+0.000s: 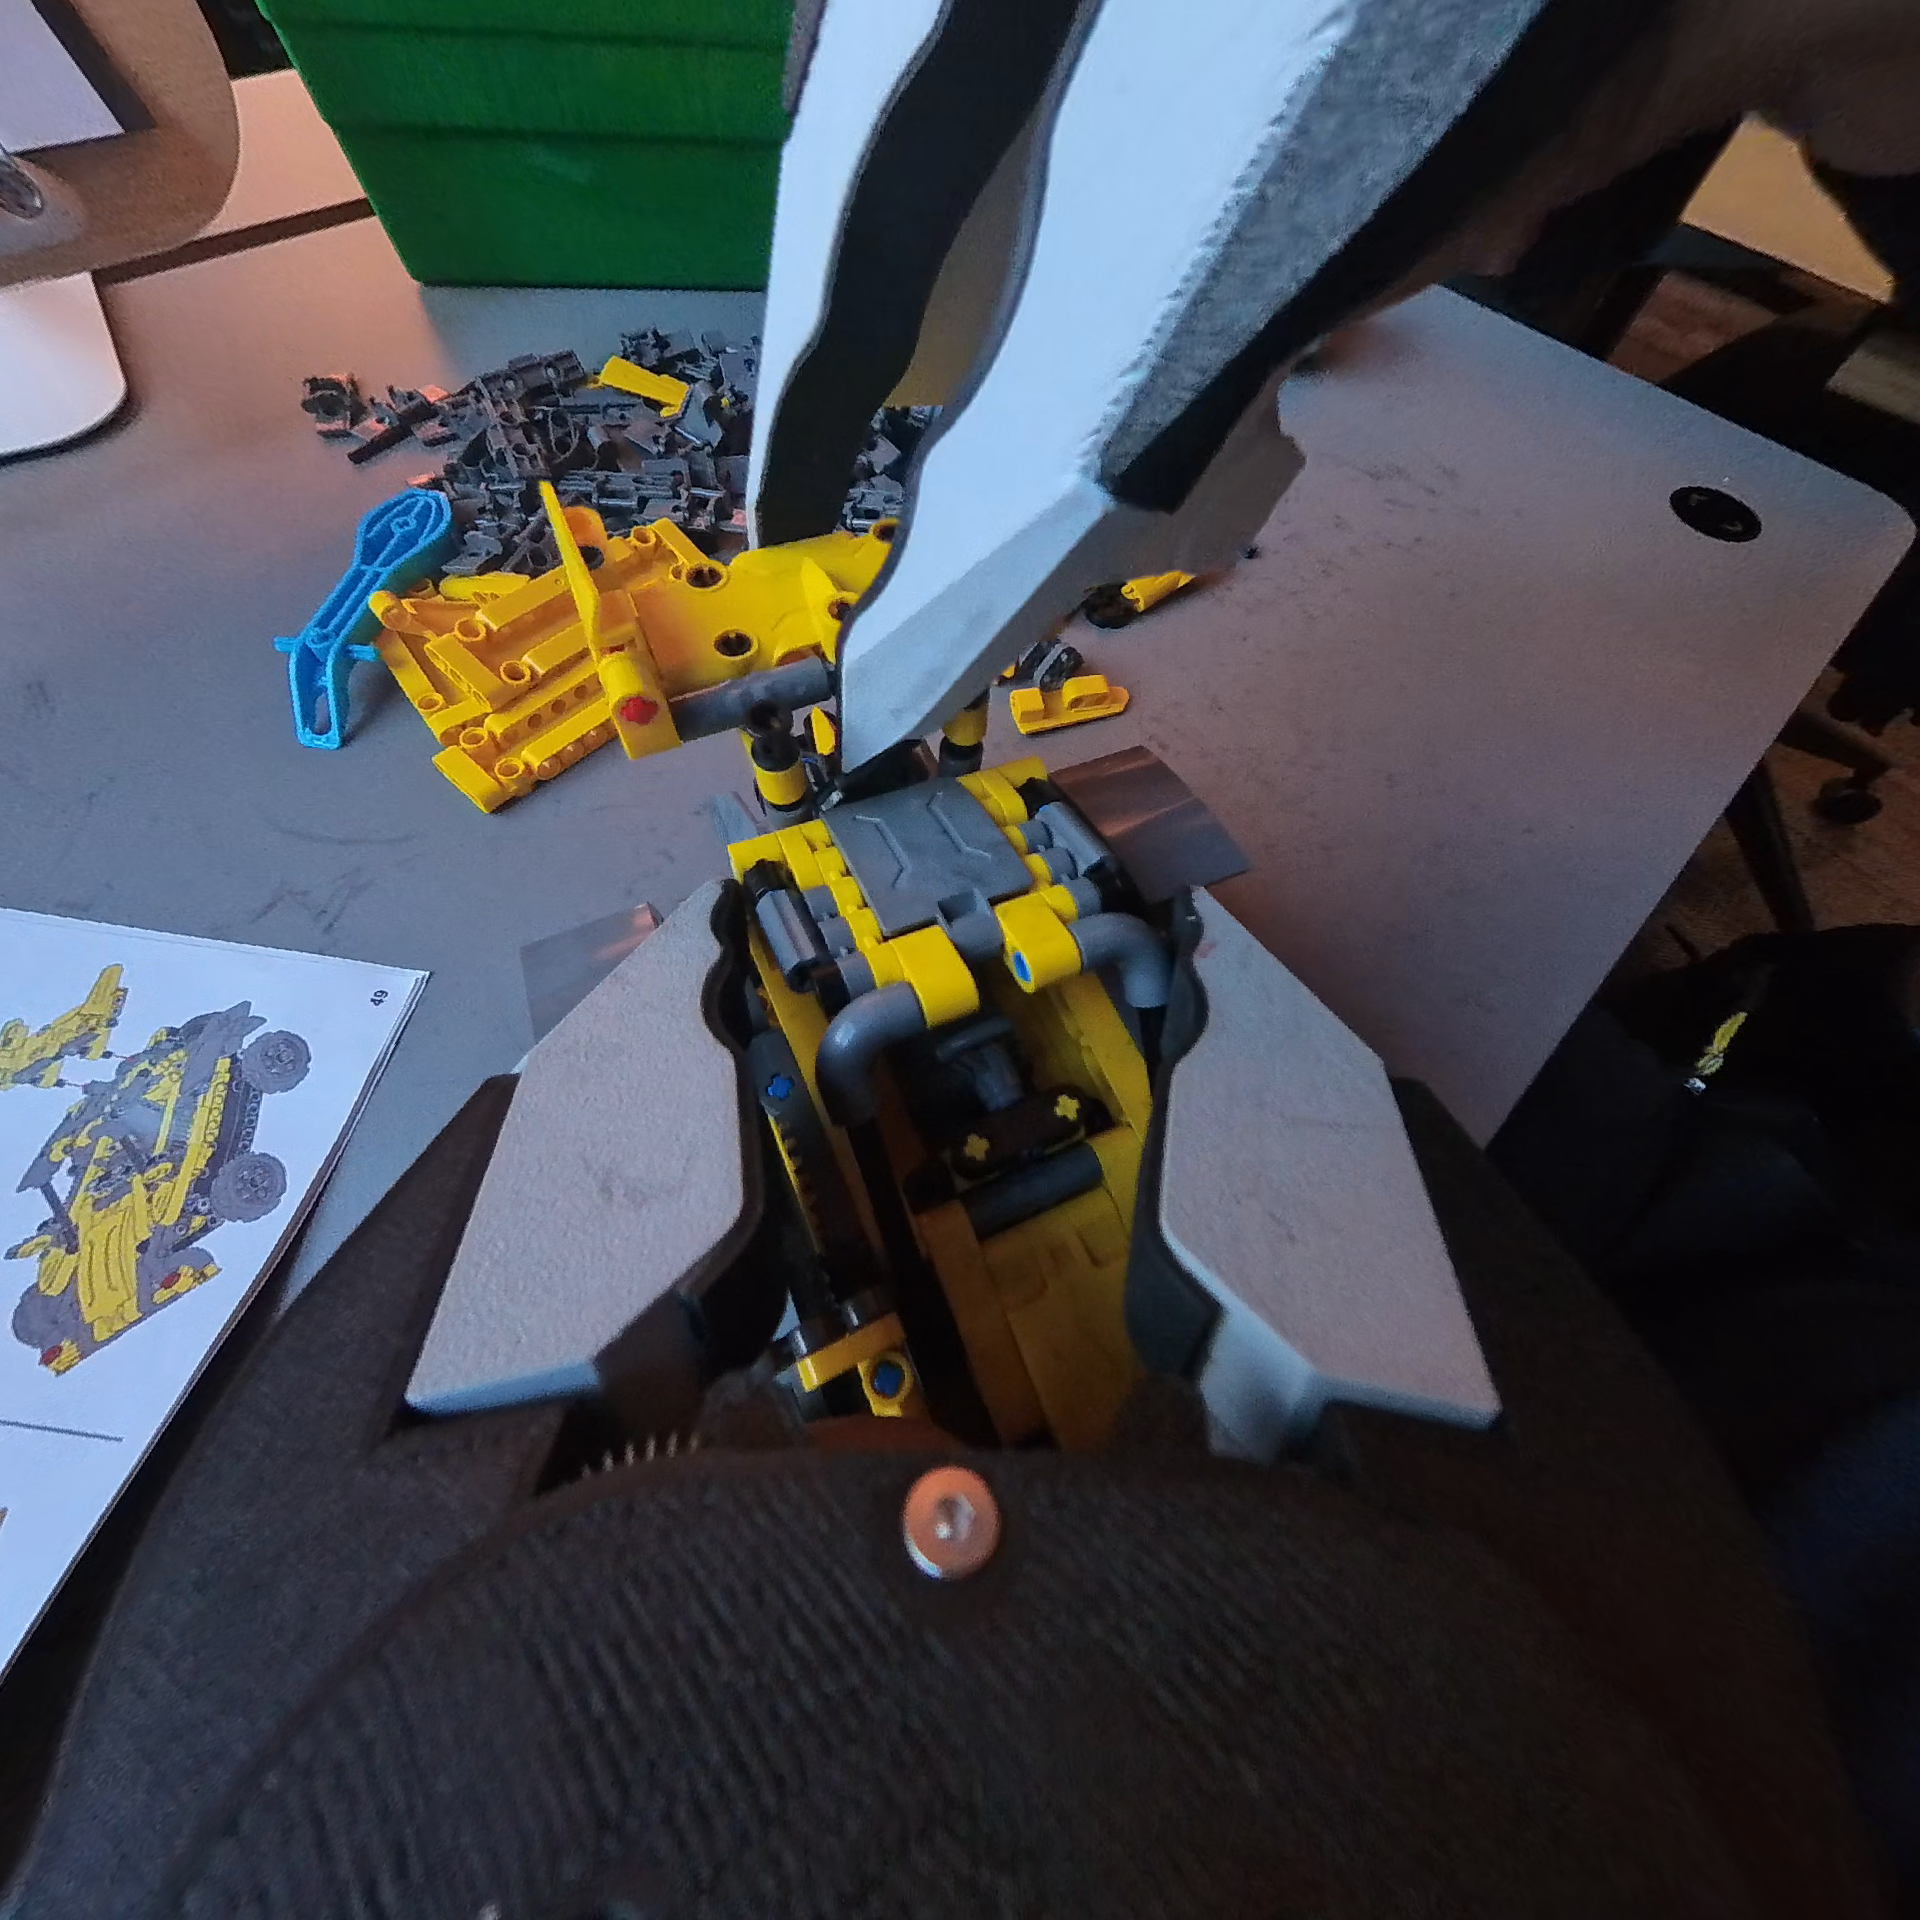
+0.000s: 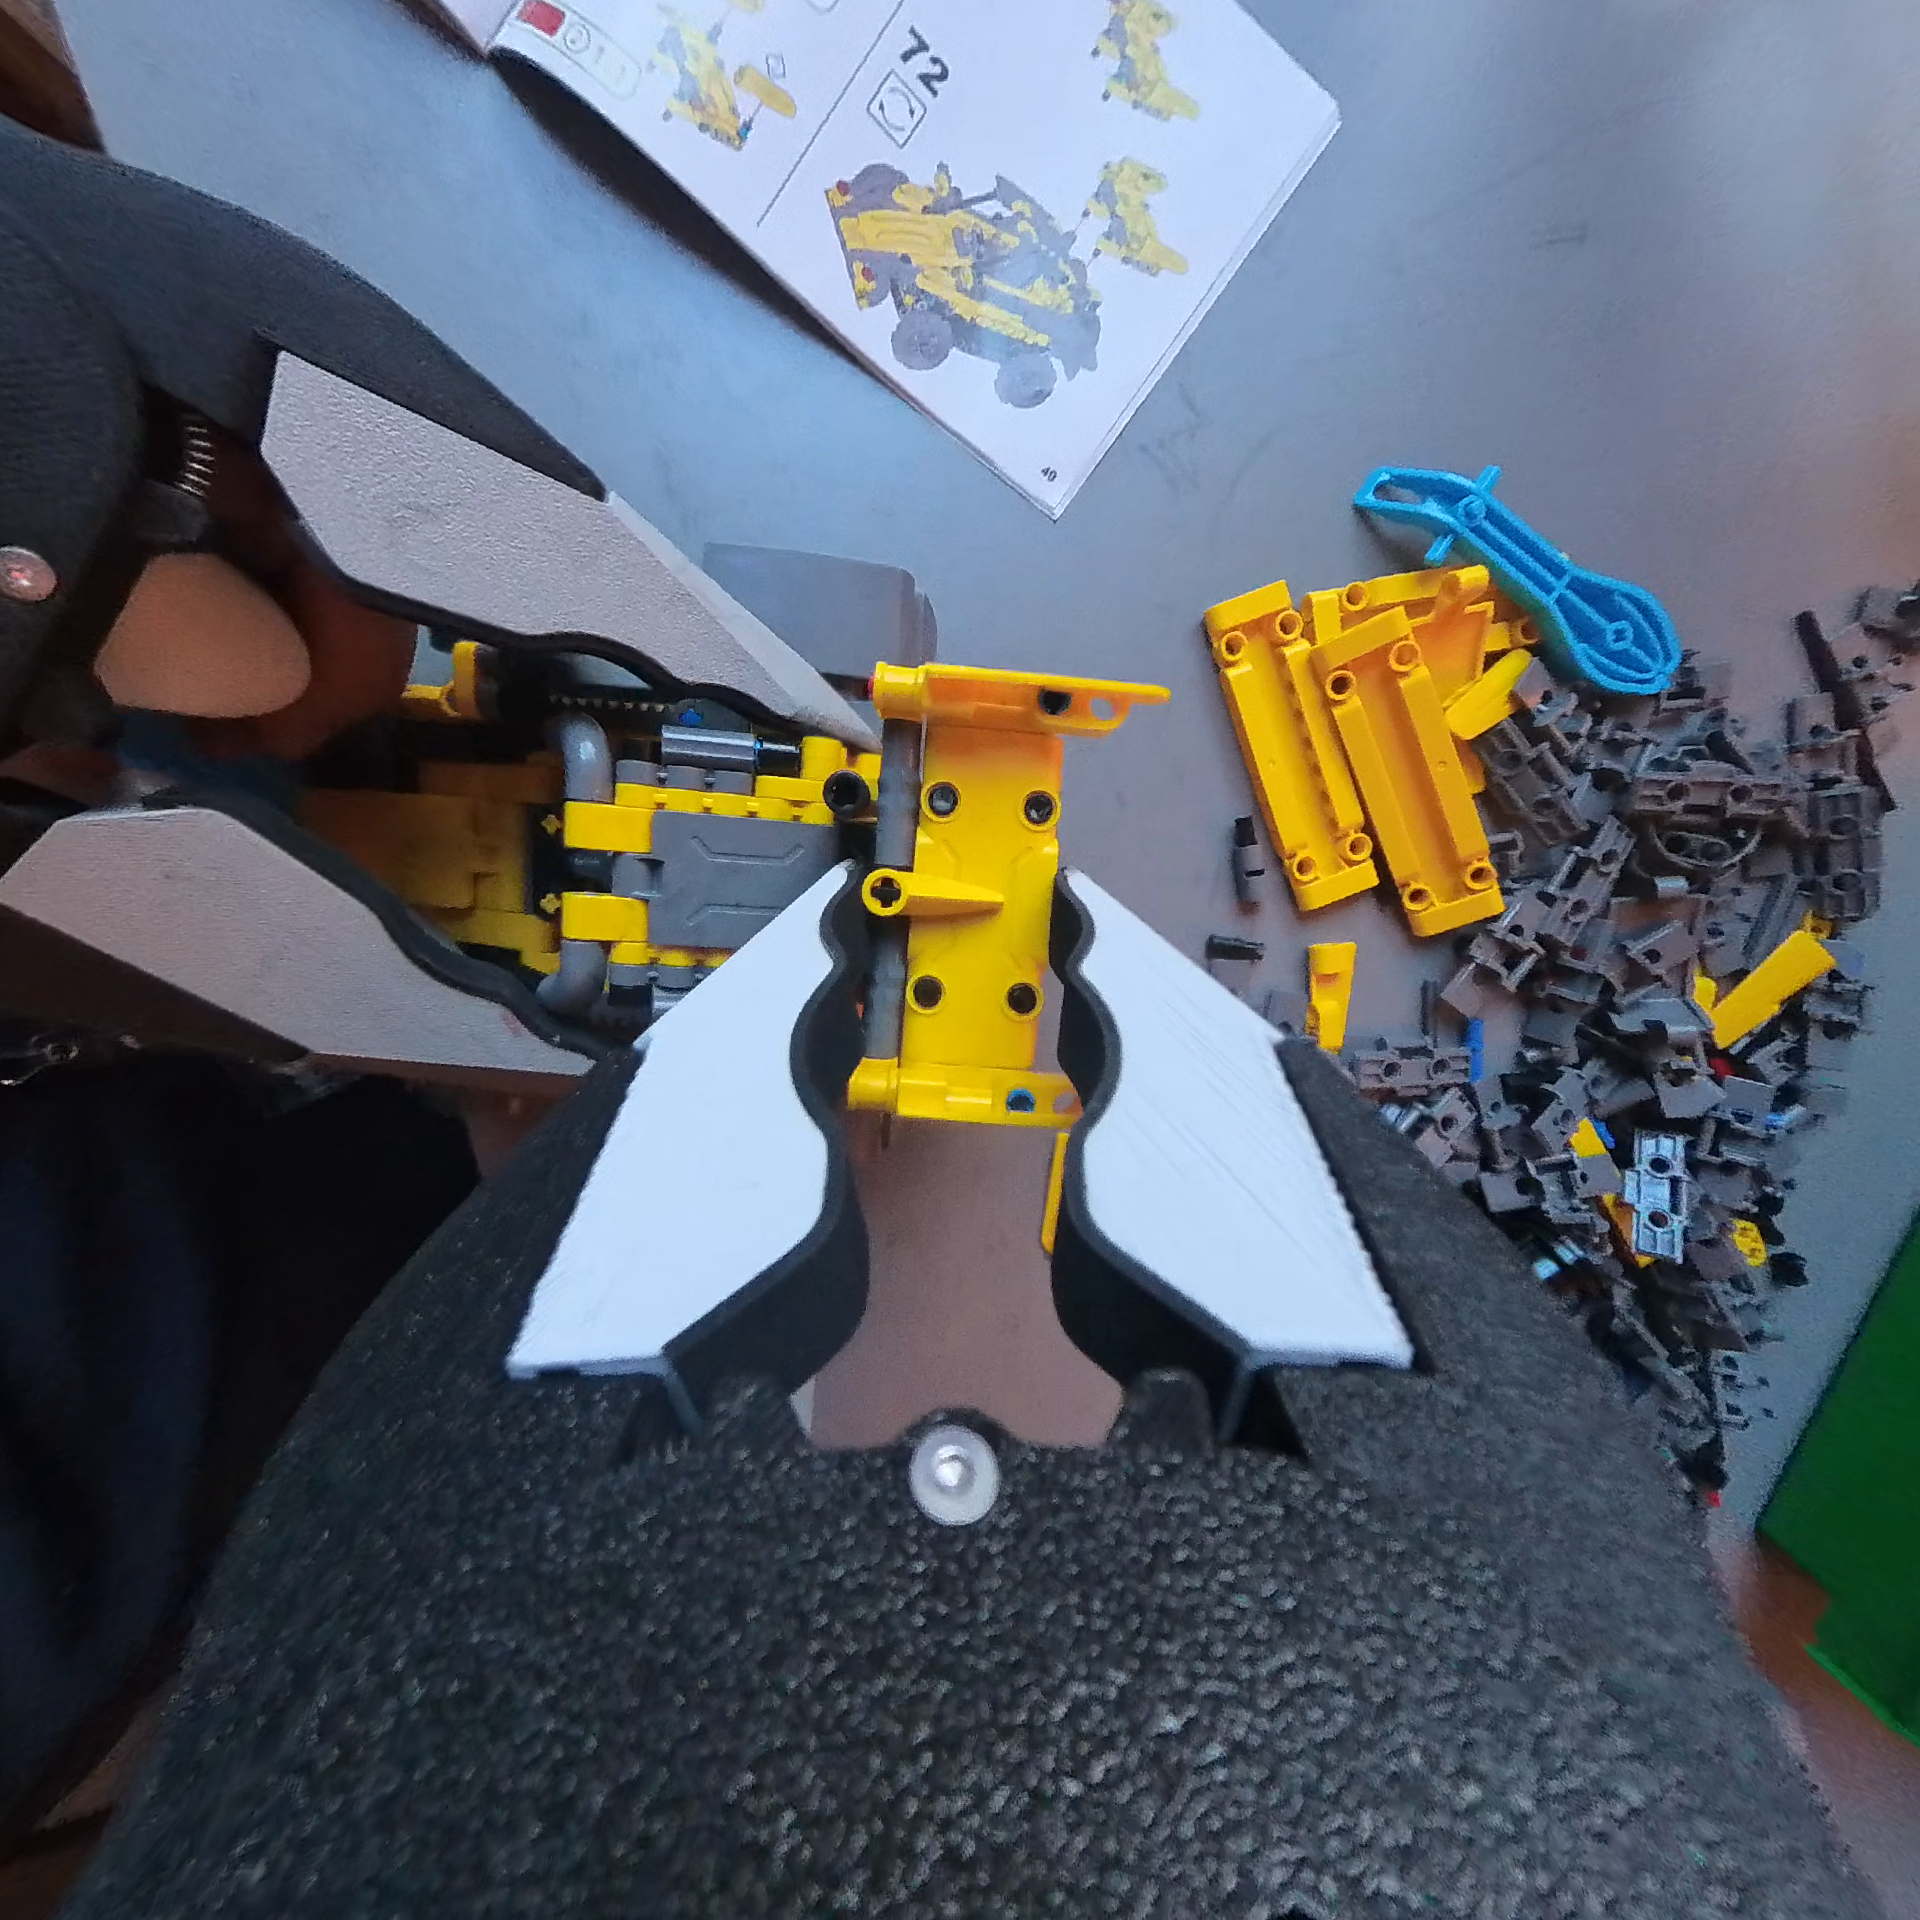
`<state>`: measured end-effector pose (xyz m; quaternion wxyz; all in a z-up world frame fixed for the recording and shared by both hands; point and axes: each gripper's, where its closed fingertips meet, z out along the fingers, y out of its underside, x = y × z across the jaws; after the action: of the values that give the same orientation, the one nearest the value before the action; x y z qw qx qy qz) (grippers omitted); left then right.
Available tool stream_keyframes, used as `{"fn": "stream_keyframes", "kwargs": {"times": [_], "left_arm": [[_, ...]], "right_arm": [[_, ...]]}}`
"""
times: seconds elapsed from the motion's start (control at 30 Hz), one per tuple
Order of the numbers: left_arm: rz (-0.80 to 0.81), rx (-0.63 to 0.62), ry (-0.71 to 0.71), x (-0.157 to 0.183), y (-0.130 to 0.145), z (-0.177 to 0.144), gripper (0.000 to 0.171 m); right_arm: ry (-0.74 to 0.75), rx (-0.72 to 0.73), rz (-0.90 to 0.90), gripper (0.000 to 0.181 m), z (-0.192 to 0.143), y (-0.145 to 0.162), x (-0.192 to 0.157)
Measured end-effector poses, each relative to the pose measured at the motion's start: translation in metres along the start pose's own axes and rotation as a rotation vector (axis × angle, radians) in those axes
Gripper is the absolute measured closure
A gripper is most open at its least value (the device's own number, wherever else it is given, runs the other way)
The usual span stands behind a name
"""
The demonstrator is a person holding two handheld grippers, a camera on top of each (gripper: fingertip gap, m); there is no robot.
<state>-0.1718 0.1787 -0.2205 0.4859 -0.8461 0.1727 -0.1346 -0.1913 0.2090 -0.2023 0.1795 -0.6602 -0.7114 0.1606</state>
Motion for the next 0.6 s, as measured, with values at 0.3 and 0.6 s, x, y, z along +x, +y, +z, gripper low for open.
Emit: {"fn": "stream_keyframes", "kwargs": {"times": [0.3,0.6], "left_arm": [[-0.003,-0.001,-0.001,-0.0003,-0.0001,0.0003,0.094],[-0.003,0.010,0.001,-0.0008,-0.0015,-0.0001,0.094]], "right_arm": [[0.139,0.018,-0.069,0.148,0.0000,-0.0019,0.0019],[0.029,0.145,0.017,0.147,0.0013,-0.0053,0.0050]]}}
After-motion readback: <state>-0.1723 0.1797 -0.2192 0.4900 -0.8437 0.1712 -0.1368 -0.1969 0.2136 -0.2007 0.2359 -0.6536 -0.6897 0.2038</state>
